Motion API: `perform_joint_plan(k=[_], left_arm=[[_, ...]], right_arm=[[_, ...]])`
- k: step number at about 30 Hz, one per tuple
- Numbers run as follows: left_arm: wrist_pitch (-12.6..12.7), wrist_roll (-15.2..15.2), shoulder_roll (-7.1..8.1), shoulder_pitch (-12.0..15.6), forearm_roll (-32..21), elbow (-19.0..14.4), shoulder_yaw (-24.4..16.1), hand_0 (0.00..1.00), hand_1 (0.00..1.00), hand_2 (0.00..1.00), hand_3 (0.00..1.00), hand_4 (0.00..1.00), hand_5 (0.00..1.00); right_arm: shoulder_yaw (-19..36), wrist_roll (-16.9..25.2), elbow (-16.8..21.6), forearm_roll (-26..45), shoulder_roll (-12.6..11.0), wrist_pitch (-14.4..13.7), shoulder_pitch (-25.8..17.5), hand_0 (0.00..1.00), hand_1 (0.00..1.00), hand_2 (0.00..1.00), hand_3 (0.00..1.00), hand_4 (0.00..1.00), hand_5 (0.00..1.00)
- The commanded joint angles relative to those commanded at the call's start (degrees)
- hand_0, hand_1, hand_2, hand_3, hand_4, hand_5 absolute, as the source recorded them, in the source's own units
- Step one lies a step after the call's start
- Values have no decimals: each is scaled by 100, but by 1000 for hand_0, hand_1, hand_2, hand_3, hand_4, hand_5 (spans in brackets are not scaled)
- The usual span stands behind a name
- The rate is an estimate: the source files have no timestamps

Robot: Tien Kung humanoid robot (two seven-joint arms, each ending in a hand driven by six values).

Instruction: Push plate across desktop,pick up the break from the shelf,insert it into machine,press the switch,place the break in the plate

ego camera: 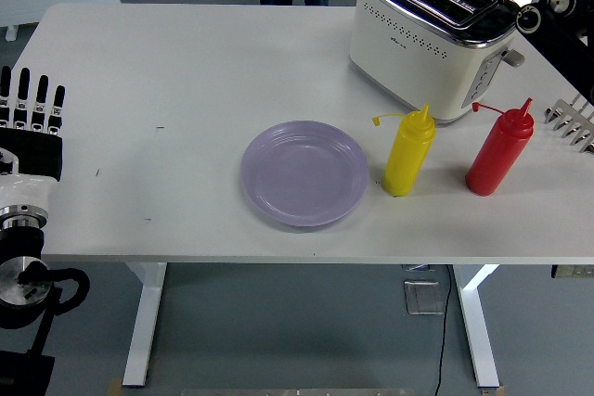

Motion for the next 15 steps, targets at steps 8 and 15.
perform_joint_plan(k=[8, 15], left_arm=[[0, 0, -4, 13, 4, -4, -16, 871, 877, 879, 779, 534, 998], [0, -2, -11, 19, 2, -2, -18, 870, 877, 879, 780, 535, 998]], right_arm=[[-537, -171, 1017, 572, -174, 588, -36, 220, 272, 340, 479, 372, 34], [-1235, -257, 1592, 1015, -261, 986, -159, 219, 271, 341, 481, 361, 32]])
